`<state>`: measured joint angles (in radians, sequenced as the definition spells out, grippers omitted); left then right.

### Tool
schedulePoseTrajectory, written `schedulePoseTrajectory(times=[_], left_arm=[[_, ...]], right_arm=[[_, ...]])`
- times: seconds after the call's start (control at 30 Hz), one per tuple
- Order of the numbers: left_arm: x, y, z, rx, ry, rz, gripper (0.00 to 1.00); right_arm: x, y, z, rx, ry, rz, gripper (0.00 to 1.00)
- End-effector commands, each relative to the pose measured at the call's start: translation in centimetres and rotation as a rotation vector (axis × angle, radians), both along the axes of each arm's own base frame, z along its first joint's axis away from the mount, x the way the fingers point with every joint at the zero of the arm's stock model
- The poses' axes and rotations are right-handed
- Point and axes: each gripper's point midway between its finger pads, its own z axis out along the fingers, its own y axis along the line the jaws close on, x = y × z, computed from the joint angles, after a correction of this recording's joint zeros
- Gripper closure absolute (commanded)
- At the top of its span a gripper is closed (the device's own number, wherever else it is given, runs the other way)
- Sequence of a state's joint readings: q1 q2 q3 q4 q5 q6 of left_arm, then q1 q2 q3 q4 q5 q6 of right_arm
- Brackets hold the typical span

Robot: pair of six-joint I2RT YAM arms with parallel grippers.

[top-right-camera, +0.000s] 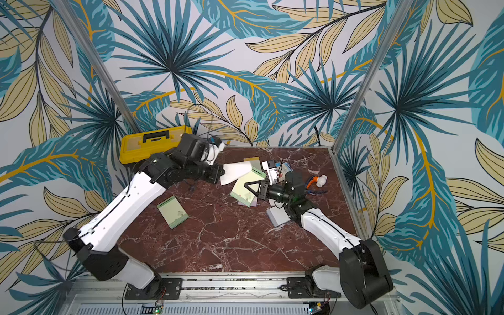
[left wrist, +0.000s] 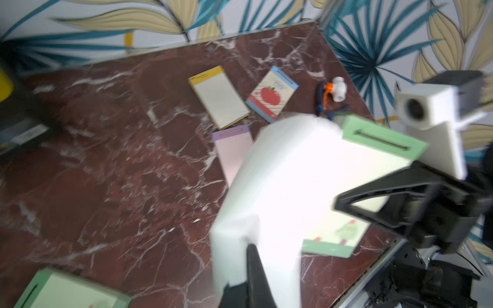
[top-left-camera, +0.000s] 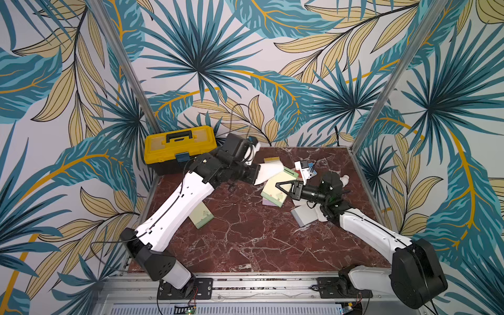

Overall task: Tear off pages from different memo pads
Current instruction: Tear off the paper from the memo pad, then place the paper at the center of the board.

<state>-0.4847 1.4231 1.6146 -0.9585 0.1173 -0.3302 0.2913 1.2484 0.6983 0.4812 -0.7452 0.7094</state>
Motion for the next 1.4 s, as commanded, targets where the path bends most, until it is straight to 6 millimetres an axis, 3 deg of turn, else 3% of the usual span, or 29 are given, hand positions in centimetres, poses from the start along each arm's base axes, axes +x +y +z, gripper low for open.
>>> schedulePoseTrajectory(times=[0.0,0.17,0.23,0.33,0.47,0.5,0.67,0.77,0.9,1.0,1.13,1.2,1.27,1.37], left_arm=[[1.6,2.9,2.6,-0.142,-0.08,0.121,1.0],[3.2,4.1,1.6,-0.058,-0.111,0.095,1.0],[3.9,4.2,0.2,-0.023,-0.094,0.079,1.0],[5.1,5.3,-2.8,0.037,-0.031,0.104,1.0],[5.7,8.1,-6.5,0.05,0.087,0.185,1.0],[5.8,9.0,-7.1,0.043,0.111,0.216,1.0],[5.4,14.5,-11.1,0.017,0.298,0.439,0.71],[5.1,15.6,-12.6,-0.022,0.335,0.452,0.65],[5.1,16.5,-12.8,-0.032,0.326,0.444,0.62],[5.0,17.4,-12.2,-0.019,0.308,0.462,0.53],[4.7,17.2,-10.5,-0.042,0.261,0.456,0.4],[4.4,17.1,-10.0,-0.055,0.248,0.452,0.39],[4.1,16.7,-9.7,-0.075,0.241,0.442,0.38],[3.6,16.1,-9.2,-0.11,0.234,0.424,0.36]], right_arm=[[0.2,-1.5,3.0,0.044,-0.093,-0.059,1.0],[0.4,-1.8,2.1,0.019,-0.036,-0.069,1.0],[0.8,-2.1,0.9,-0.011,0.004,-0.099,1.0],[1.3,-3.1,-2.9,-0.127,0.208,-0.164,1.0],[0.0,-2.5,-8.2,-0.313,0.502,-0.139,1.0],[0.0,-2.2,-8.7,-0.325,0.533,-0.136,1.0],[0.5,1.6,-10.9,-0.366,0.649,-0.086,1.0],[0.3,4.5,-12.3,-0.42,0.702,-0.047,1.0],[0.1,8.6,-14.6,-0.465,0.776,0.002,1.0],[0.1,11.6,-16.0,-0.464,0.81,0.052,1.0],[-0.4,14.1,-17.7,-0.461,0.863,0.093,1.0],[-0.7,15.0,-18.4,-0.452,0.883,0.111,0.99],[-1.3,15.7,-18.9,-0.466,0.893,0.126,0.89],[-1.8,15.2,-19.5,-0.518,0.898,0.103,0.62]])
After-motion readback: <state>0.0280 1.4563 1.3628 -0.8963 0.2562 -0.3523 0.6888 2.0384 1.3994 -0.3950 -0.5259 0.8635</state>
